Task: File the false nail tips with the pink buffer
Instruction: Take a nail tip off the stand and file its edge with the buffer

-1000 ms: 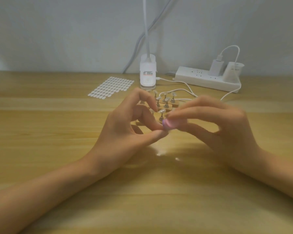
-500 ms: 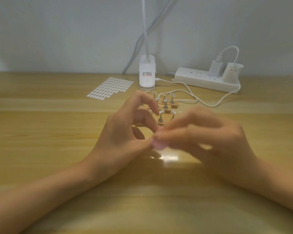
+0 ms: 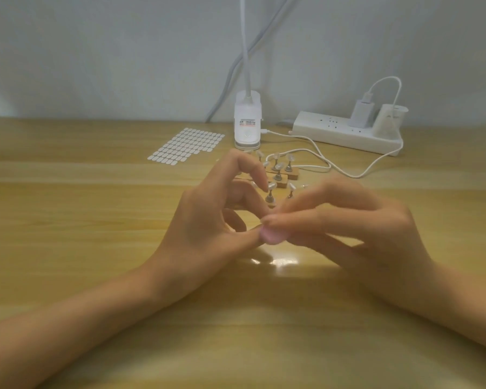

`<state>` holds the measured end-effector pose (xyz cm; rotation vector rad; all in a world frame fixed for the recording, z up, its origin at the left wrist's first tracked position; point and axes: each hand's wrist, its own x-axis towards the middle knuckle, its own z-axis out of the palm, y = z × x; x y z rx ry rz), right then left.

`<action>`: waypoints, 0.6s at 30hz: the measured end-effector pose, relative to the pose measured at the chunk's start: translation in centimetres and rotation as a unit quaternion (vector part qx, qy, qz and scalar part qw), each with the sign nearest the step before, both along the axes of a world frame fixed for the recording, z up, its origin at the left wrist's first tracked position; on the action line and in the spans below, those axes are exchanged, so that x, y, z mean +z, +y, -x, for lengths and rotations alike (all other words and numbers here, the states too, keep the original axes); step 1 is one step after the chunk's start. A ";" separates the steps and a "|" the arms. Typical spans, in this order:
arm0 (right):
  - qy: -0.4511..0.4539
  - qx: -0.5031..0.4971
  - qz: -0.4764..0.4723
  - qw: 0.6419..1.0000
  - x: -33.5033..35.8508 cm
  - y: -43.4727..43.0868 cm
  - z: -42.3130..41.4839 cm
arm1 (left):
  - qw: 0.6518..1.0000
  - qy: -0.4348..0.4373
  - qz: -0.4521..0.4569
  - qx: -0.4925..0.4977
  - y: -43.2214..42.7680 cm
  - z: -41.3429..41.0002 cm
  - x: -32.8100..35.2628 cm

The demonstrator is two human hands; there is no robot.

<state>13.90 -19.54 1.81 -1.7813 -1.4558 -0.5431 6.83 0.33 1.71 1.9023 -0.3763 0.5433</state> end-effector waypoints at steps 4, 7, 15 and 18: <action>0.019 -0.016 -0.015 1.000 0.2 0.0 -0.1 | 1.000 -0.012 -0.004 0.009 0.0 0.0 -0.1; 0.003 -0.002 -0.005 1.000 0.2 0.0 0.1 | 1.000 -0.022 -0.013 0.004 -0.1 0.0 -0.1; 0.025 0.004 -0.012 1.000 0.1 0.2 -0.1 | 1.000 -0.016 -0.007 0.019 0.0 -0.1 0.1; 0.055 -0.004 -0.026 0.998 0.2 0.1 -0.4 | 1.000 -0.018 -0.004 0.024 0.0 0.0 0.1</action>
